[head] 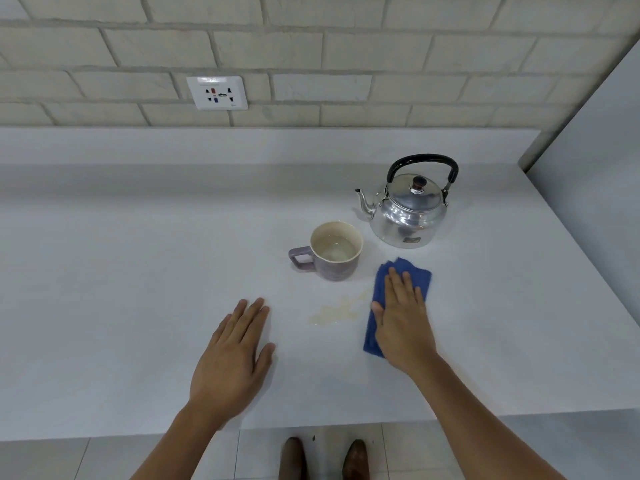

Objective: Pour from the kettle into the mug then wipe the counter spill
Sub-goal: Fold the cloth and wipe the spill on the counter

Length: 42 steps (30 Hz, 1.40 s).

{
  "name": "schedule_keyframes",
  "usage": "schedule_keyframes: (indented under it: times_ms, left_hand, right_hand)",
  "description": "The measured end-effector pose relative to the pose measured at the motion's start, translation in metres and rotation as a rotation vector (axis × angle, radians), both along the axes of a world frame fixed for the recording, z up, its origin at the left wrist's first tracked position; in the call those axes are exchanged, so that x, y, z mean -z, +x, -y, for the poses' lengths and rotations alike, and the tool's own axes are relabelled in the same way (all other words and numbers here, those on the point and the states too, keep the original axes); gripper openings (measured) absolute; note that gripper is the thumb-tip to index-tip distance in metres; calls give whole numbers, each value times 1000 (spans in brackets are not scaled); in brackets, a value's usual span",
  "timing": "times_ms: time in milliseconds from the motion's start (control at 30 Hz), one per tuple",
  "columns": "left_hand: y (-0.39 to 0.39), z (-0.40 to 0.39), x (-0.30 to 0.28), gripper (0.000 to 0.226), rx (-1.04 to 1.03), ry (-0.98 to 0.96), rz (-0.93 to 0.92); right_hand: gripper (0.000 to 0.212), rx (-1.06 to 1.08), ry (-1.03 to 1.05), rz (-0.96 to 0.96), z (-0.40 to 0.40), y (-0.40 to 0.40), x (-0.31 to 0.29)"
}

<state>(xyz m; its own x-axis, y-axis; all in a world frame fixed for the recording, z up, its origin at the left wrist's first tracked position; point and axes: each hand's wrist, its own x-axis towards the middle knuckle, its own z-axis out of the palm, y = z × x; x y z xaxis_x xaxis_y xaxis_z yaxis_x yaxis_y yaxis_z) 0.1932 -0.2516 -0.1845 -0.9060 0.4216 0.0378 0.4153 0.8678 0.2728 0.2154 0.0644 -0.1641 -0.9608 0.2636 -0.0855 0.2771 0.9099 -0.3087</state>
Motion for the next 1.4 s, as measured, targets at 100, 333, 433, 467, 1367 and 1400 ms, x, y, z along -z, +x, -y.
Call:
schedule_keyframes:
  times_ms: [100,333,433,467,1367,1400]
  left_hand:
    - [1,1,-1,63,0,-3,-2]
    - [1,1,-2,64,7,3,2]
    - [0,0,-3,64,6,1,4]
    - [0,0,-3,64,6,-2,3]
    - [-3,8,-2,67,54,5,10]
    - [-3,9,-2,68,66,0,10]
  right_hand:
    - [65,-184,31,-7,13,19,3]
    - [60,-277,84,26,-36,89,10]
    - [61,-147,86,46,-53,65,9]
    - [61,-128,87,44,-50,52,9]
    - [61,-419,-46,6,91,37,1]
    - [61,-471,-41,9,94,44,2]
